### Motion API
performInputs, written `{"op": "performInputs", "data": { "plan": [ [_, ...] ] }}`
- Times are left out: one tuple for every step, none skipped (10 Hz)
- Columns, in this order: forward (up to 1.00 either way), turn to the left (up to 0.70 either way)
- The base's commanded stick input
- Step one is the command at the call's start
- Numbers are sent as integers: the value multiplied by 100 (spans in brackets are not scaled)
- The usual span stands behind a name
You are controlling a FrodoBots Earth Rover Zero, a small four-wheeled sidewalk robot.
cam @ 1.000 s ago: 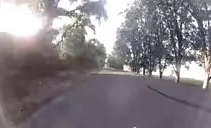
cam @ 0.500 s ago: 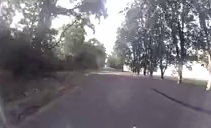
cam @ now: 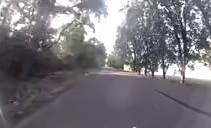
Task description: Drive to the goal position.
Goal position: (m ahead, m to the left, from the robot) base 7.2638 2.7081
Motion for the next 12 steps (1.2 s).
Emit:
{"op": "performInputs", "data": {
  "plan": [
    [70,0],
    [70,0],
    [70,0],
    [70,0],
    [70,0],
    [70,0],
    [70,0],
    [70,0],
    [70,0],
    [70,0],
    [70,0],
    [70,0]
  ]
}}
